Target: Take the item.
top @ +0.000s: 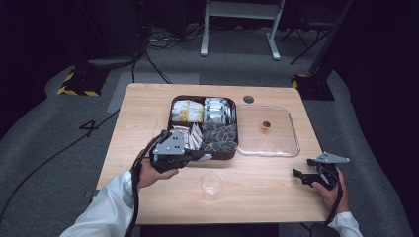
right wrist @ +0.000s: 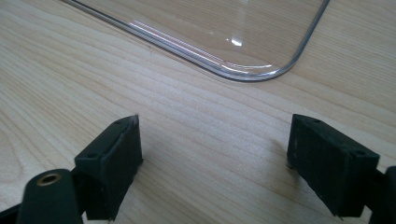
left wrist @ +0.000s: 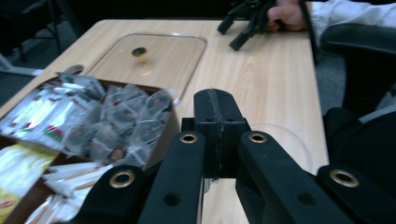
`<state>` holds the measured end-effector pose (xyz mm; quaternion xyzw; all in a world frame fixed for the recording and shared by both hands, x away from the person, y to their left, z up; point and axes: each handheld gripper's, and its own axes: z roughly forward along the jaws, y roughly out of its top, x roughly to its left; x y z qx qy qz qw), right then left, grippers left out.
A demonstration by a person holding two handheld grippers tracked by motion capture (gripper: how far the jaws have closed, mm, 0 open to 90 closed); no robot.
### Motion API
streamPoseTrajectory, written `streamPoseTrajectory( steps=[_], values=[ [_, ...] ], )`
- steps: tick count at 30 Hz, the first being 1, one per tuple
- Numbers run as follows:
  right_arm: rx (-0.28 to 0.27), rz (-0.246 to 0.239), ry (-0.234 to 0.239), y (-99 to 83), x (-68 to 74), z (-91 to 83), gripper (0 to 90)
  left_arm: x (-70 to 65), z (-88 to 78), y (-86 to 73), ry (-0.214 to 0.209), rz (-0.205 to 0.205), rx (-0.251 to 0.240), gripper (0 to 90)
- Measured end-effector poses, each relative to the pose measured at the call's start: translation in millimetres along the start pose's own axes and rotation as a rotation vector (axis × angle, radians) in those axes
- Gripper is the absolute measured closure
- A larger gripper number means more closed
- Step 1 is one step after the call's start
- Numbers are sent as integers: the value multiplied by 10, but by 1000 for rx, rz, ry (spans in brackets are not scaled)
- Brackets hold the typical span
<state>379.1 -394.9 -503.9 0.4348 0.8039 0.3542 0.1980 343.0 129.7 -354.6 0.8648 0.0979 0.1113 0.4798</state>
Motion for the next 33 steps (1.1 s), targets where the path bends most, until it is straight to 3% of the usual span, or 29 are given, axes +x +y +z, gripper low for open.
streamPoseTrajectory(
  steps=[10, 16, 33],
  values=[
    [-1, -1, 0, 0, 0, 0, 181, -174, 185, 12, -95, 33, 17, 900],
    [0, -1, 0, 0, 0, 0, 181, -214, 344, -58, -155, 27, 41, 900],
    [-1, -3, -2, 0, 2, 0, 181, -260, 571, -242, -188, 21, 119, 899]
  ],
)
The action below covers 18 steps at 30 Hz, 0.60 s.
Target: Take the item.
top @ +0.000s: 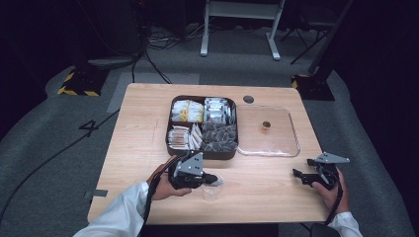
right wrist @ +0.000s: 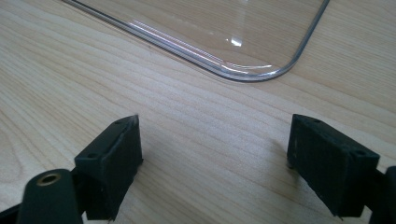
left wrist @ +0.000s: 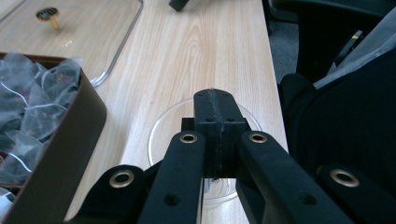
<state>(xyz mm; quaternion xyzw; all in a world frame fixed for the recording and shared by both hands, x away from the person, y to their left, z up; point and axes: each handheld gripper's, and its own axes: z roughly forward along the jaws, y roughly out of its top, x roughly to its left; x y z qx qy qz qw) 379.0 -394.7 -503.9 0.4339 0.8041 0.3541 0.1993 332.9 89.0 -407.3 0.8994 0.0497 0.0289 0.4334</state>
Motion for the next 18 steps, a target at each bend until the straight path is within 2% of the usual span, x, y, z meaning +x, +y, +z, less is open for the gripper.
streamPoseTrajectory(
  steps=[8, 14, 18],
  values=[
    [0, -1, -1, 0, 1, 0, 181, 12, 37, -24, -3, -11, 0, 880],
    [0, -1, -1, 0, 1, 0, 181, 5, 66, -30, 8, -11, 7, 811],
    [-1, -1, -1, 0, 1, 0, 181, 6, 71, -31, 21, -20, 6, 721]
  ],
)
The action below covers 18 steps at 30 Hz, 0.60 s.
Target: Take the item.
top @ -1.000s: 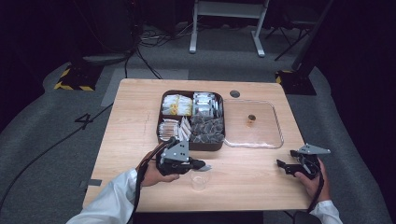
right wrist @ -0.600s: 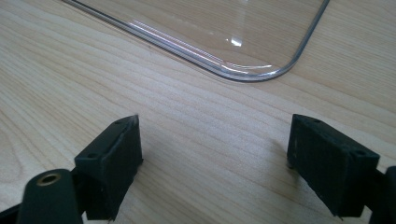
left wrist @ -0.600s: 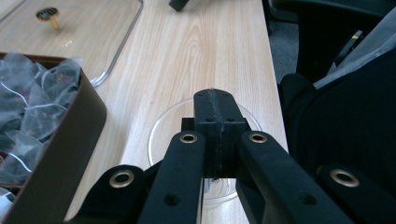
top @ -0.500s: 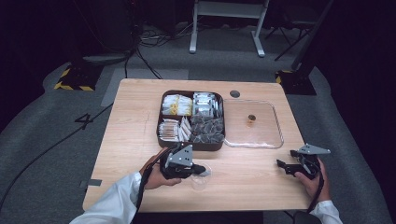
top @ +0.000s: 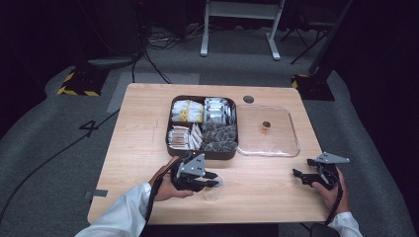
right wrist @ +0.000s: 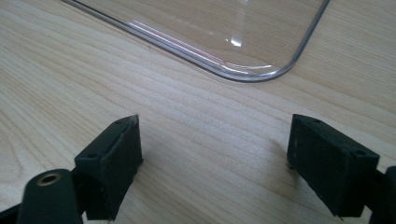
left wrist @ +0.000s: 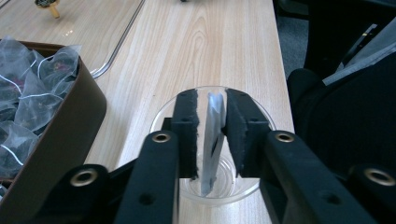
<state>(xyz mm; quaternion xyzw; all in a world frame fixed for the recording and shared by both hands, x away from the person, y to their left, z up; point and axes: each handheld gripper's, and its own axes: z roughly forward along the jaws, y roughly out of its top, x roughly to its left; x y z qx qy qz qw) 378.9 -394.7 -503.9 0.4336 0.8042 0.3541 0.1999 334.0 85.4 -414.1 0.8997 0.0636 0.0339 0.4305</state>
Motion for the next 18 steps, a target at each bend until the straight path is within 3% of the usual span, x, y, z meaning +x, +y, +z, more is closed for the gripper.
streamPoseTrajectory(
  steps=[18],
  values=[
    [0, 0, 0, 0, -1, 0, 181, 19, -56, 48, 67, -26, -21, 410]
  ],
)
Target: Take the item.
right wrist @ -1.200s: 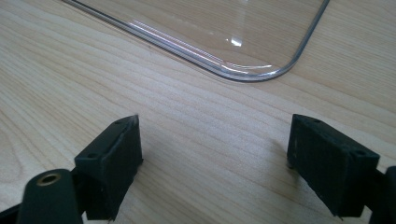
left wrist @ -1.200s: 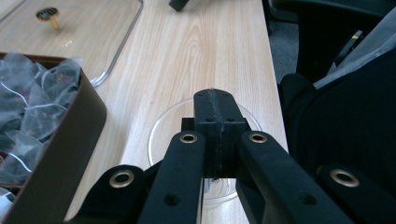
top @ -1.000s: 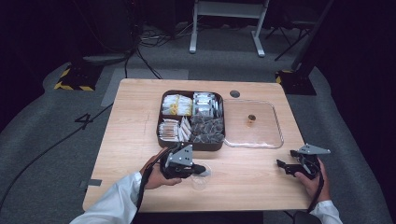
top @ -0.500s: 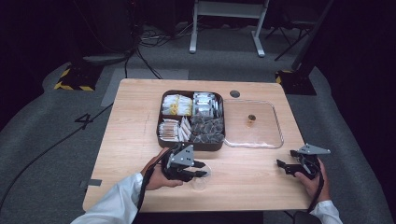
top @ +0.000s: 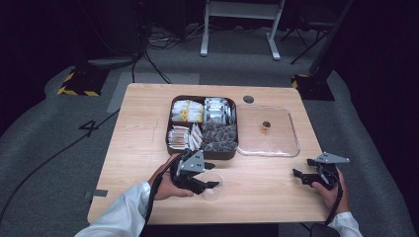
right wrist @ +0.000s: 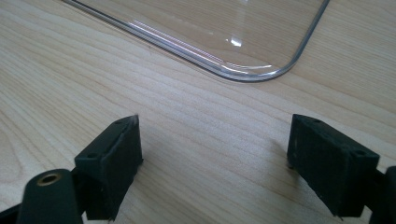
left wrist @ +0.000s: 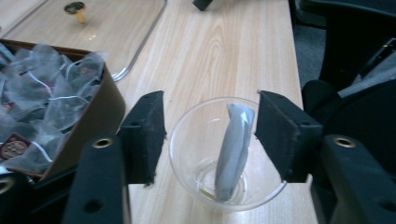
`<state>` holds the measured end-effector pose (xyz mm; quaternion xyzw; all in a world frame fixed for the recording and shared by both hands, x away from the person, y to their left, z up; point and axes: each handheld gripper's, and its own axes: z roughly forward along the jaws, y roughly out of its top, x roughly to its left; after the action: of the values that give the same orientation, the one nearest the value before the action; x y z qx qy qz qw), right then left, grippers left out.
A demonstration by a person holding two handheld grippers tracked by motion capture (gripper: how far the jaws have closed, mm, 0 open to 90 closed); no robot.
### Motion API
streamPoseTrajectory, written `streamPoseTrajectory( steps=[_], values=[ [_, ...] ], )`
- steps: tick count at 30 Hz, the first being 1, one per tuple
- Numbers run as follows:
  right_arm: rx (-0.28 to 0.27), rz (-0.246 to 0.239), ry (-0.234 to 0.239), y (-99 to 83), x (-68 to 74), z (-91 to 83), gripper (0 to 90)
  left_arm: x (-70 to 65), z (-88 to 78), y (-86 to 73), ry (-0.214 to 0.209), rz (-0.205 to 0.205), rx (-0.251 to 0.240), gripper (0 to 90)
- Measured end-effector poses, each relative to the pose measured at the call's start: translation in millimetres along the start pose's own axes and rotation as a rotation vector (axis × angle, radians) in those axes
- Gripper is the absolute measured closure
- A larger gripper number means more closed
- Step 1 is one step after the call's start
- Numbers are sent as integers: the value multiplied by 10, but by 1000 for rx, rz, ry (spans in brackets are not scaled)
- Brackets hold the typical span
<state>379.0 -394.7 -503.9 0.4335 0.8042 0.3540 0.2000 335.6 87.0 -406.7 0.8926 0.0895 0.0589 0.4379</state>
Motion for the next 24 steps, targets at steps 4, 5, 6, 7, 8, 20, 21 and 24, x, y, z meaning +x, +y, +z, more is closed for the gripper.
streamPoseTrajectory(
  steps=[4, 5, 6, 7, 8, 20, 21, 24],
  values=[
    [0, 0, 0, 0, 0, 0, 181, 9, -33, 4, 17, 1, -5, 354],
    [0, 0, 0, 0, 0, 0, 181, 12, -41, 5, 24, 1, -5, 337],
    [0, 0, 0, 0, 0, 0, 181, 17, -51, 8, 29, 6, -3, 321],
    [0, 0, 0, 0, 0, 0, 181, 20, -63, 10, 37, 5, -4, 306],
    [0, 0, 0, 0, 0, 0, 181, 27, -76, 12, 45, 6, -3, 281],
    [0, 1, 0, 0, 0, 0, 181, 112, -274, -13, 171, 20, 5, 225],
    [1, 1, 0, 0, -1, 0, 181, 118, -288, -19, 177, 22, 10, 220],
    [1, 3, 2, 1, -2, 1, 180, 134, -322, -46, 186, 16, 16, 217]
  ],
)
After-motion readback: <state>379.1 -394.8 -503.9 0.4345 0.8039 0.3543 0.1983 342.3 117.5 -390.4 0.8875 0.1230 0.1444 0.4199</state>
